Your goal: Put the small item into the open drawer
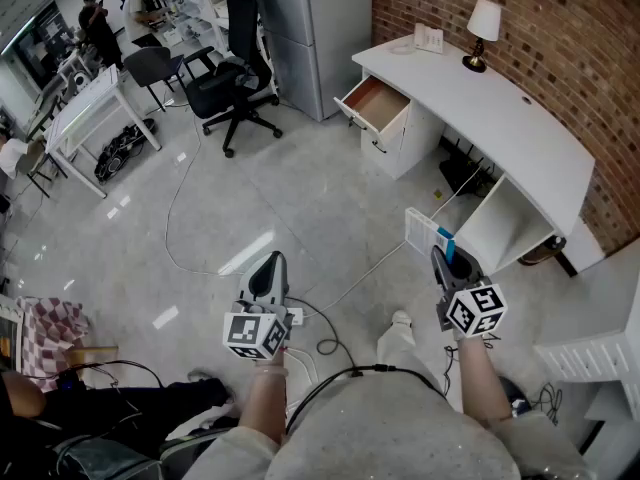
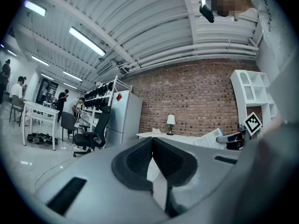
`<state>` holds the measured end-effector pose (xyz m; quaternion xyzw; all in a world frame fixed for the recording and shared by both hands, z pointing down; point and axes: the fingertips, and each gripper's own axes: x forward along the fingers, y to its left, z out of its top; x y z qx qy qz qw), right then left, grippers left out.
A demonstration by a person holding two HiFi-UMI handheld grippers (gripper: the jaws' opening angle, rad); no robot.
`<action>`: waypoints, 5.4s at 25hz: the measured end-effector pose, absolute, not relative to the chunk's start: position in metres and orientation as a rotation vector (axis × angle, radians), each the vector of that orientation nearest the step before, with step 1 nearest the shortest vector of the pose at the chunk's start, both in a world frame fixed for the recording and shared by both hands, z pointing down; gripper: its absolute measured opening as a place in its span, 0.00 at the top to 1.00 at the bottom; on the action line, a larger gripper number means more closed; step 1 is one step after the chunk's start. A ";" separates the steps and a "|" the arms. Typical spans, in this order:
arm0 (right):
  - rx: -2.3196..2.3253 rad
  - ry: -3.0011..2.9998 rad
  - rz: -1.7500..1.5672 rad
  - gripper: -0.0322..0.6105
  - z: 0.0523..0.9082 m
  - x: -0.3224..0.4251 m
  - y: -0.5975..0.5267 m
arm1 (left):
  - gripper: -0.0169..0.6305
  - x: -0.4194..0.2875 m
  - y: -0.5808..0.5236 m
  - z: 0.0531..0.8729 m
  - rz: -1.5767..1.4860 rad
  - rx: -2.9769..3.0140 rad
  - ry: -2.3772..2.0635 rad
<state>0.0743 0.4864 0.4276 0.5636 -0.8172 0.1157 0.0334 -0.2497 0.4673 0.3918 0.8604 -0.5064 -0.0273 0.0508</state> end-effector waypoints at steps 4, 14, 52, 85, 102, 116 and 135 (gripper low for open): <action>1.743 -2.508 0.360 0.84 0.430 0.071 0.483 | 0.97 -0.254 0.463 0.392 -0.087 2.624 -1.539; 1.758 -2.501 0.307 0.84 0.419 0.051 0.484 | 0.97 -0.260 0.461 0.392 -0.104 2.646 -1.483; 1.590 -2.556 0.404 0.84 0.450 0.104 0.295 | 0.97 -0.212 0.293 0.406 -0.059 2.526 -1.588; 1.553 -2.575 0.451 0.84 0.469 0.164 0.200 | 0.97 -0.142 0.196 0.438 0.026 2.494 -1.557; 1.424 -2.571 0.454 0.84 0.477 0.214 0.065 | 0.97 -0.078 0.067 0.445 -0.049 2.429 -1.602; 1.431 -2.579 0.464 0.84 0.479 0.240 -0.001 | 0.97 -0.020 -0.017 0.427 -0.032 2.515 -1.534; 1.330 -2.560 0.457 0.84 0.498 0.221 -0.072 | 0.97 -0.029 -0.066 0.441 -0.058 2.442 -1.607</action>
